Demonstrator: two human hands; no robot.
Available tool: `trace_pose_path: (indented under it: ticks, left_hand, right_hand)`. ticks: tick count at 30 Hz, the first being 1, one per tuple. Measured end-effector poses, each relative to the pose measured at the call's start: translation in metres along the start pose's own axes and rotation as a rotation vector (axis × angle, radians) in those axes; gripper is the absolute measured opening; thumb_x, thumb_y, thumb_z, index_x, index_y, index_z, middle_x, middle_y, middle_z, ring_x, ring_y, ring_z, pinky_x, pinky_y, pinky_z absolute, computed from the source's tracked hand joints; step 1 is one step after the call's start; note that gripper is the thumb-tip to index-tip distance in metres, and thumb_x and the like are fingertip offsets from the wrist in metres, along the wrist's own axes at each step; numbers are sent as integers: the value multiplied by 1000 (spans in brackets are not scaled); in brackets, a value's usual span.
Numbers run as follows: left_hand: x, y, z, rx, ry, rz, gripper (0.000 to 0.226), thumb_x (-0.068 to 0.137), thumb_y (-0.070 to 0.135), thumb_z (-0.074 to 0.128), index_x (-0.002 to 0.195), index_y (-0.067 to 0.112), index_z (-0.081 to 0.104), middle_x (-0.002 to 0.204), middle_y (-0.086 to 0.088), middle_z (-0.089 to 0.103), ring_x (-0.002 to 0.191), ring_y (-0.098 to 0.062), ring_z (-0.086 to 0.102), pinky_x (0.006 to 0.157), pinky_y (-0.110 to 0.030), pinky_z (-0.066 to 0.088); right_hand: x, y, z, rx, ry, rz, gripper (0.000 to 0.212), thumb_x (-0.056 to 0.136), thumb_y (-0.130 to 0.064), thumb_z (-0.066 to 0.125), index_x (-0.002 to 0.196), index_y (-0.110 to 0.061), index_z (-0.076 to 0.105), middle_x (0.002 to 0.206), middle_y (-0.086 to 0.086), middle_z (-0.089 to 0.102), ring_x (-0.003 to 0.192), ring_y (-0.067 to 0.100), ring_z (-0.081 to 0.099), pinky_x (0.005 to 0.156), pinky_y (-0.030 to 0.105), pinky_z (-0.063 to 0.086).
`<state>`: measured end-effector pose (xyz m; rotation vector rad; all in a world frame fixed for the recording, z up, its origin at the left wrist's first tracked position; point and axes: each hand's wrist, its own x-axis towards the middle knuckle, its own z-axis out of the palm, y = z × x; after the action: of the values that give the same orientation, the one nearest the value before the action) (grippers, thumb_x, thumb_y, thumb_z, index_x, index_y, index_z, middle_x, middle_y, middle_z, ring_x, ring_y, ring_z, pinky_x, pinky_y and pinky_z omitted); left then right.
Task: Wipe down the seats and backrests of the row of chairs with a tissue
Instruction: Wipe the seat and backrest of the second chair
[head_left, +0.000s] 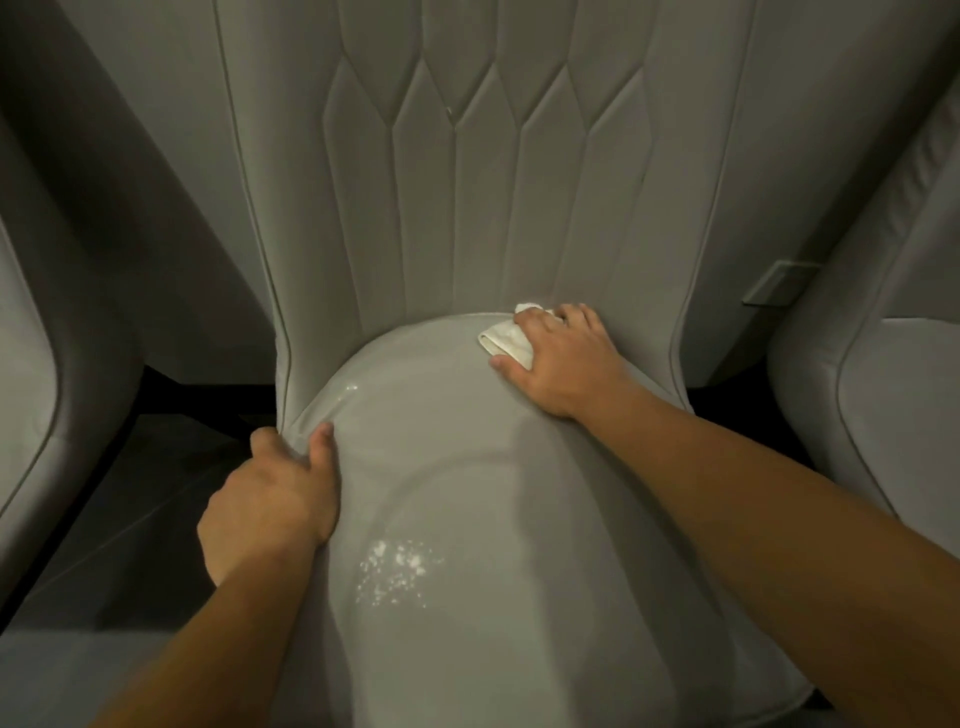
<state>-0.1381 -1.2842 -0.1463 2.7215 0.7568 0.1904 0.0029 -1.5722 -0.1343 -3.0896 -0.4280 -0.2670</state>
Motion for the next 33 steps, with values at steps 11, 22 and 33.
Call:
trace_pose_path:
  ticks: [11, 22, 33]
  left_hand:
    - [2, 0, 0, -41, -2, -1, 56, 89, 75, 14, 91, 24, 36, 65, 3, 37, 58, -21, 41, 58, -37, 34]
    - [3, -1, 5, -59, 17, -20, 55, 88, 75, 12, 87, 25, 35, 63, 5, 37, 55, -17, 38, 57, -37, 31]
    - [1, -2, 4, -111, 21, -19, 43, 94, 62, 15, 88, 26, 37, 64, 7, 39, 54, -13, 35, 58, -36, 31]
  right_hand:
    - [21, -81, 8, 203, -50, 125, 79, 72, -88, 30, 136, -44, 44, 146, -10, 46, 137, 27, 33, 108, 48, 22]
    - [23, -154, 2, 425, -30, -310, 53, 85, -65, 58, 123, -28, 55, 127, -2, 57, 118, 24, 53, 107, 38, 35]
    - [-22, -150, 5, 317, -54, -307, 48, 97, -60, 35, 127, -28, 54, 154, -6, 36, 148, 21, 23, 121, 46, 10]
